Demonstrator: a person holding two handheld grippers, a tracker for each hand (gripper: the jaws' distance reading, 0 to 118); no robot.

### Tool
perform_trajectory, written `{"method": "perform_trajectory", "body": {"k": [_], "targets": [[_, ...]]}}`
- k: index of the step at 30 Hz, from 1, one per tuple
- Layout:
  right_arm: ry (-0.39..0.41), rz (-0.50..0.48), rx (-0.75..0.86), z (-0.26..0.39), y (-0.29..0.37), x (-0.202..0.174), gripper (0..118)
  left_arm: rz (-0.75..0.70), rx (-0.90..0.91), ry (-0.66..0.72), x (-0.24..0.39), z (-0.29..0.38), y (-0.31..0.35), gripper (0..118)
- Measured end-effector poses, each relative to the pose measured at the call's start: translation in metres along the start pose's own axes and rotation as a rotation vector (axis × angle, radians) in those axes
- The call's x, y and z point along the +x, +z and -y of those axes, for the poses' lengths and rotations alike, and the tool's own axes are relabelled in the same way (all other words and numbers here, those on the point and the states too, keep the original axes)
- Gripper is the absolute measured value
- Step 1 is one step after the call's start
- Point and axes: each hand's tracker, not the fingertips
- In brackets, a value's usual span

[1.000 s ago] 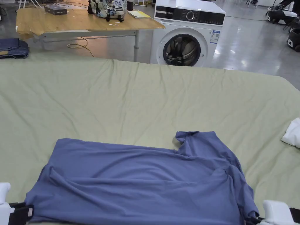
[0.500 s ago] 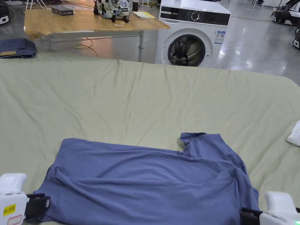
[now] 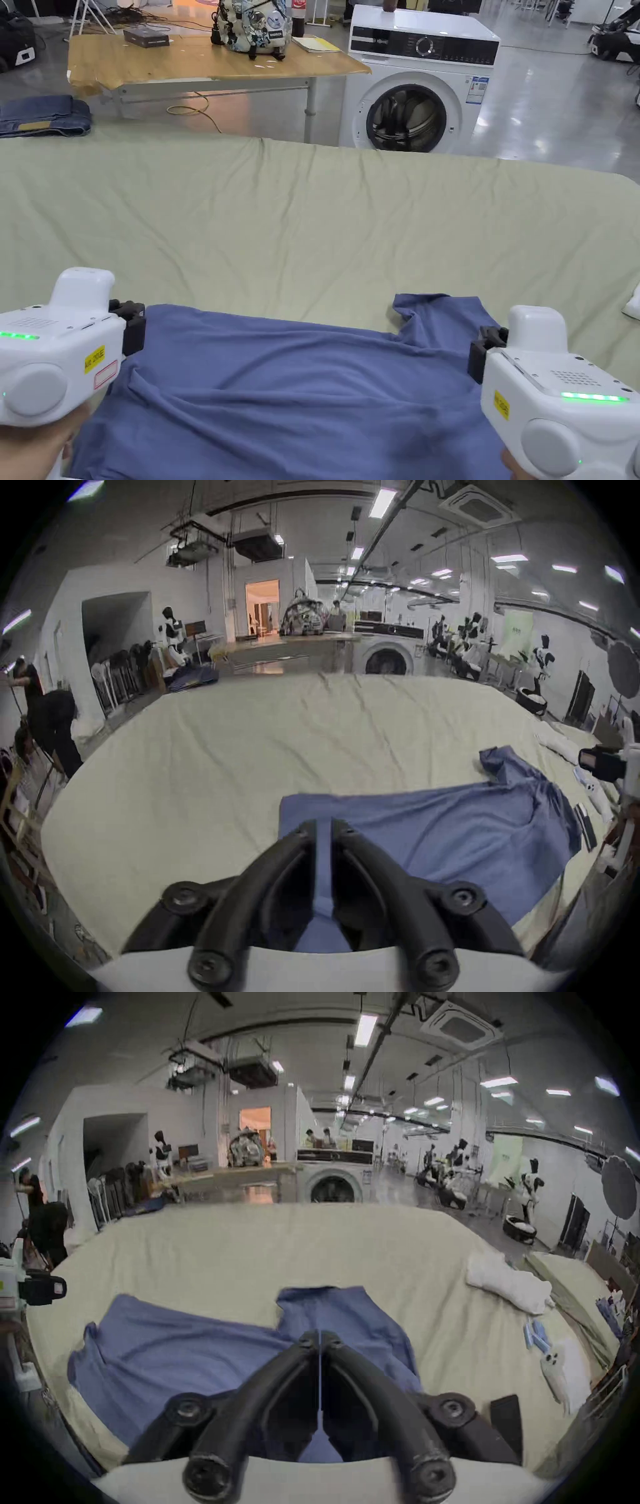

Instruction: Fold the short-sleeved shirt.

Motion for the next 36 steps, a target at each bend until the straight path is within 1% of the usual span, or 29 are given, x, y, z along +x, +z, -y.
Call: {"method": "perform_trajectory", "body": {"k": [2,4,8,12,17,19,20,21,22,23,24,25,27,28,30,31,32,33,35,36], "targets": [[-0.015,-0.018,0.026,-0.002,-0.004,-0.009,0,-0.001,0.021,0.020,0.003,-0.006,-0.001,0],[-0.010,-0.014,0.042,-0.004,-0.009,-0.017,0,-0.010,0.020,0.026,0.001,-0.012,-0.009,0],[-0.020,-0.020,0.056,-0.006,-0.015,-0.024,0,-0.024,-0.004,0.049,-0.010,-0.027,-0.035,0],[-0.005,-0.025,0.035,-0.005,-0.019,-0.028,0,0.004,-0.127,0.071,-0.028,-0.042,-0.080,0],[0.004,-0.013,-0.005,-0.001,-0.026,-0.021,0,0.072,-0.308,0.116,-0.061,-0.059,-0.151,0],[0.006,-0.004,-0.026,0.003,-0.030,-0.016,0,0.069,-0.372,0.121,-0.068,-0.062,-0.171,0],[0.007,0.001,-0.038,0.005,-0.033,-0.012,0,0.072,-0.420,0.123,-0.074,-0.063,-0.188,6],[0.009,0.009,-0.047,0.008,-0.034,-0.009,0,0.065,-0.454,0.121,-0.078,-0.063,-0.199,21],[0.013,0.019,-0.057,0.010,-0.036,-0.007,0,0.053,-0.474,0.120,-0.080,-0.063,-0.208,51],[0.015,0.024,-0.067,0.012,-0.037,-0.004,0,0.052,-0.496,0.124,-0.083,-0.063,-0.216,69],[0.014,0.031,-0.077,0.015,-0.042,0.001,0,0.053,-0.513,0.127,-0.086,-0.062,-0.225,77],[0.013,0.037,-0.087,0.017,-0.043,0.004,0,0.056,-0.521,0.143,-0.073,-0.058,-0.217,77],[0.014,0.045,-0.105,0.021,-0.046,0.009,0,0.081,-0.567,0.182,-0.072,-0.054,-0.226,77],[0.016,0.052,-0.113,0.022,-0.044,0.007,0,0.054,-0.582,0.170,-0.064,-0.050,-0.226,77],[0.013,0.056,-0.126,0.024,-0.046,0.011,0,0.029,-0.595,0.107,-0.045,-0.047,-0.218,77],[0.010,0.059,-0.134,0.025,-0.047,0.013,0,-0.001,-0.604,0.042,-0.036,-0.047,-0.216,77],[0.007,0.061,-0.140,0.028,-0.050,0.014,0,-0.031,-0.596,0.007,-0.028,-0.047,-0.212,74],[0.004,0.065,-0.147,0.029,-0.051,0.015,0,-0.044,-0.585,-0.019,-0.038,-0.049,-0.229,68],[-0.006,0.066,-0.157,0.028,-0.053,0.020,0,-0.032,-0.560,-0.039,-0.031,-0.048,-0.226,38],[-0.014,0.068,-0.162,0.029,-0.055,0.022,0,-0.024,-0.553,-0.050,-0.029,-0.048,-0.225,18]]}}
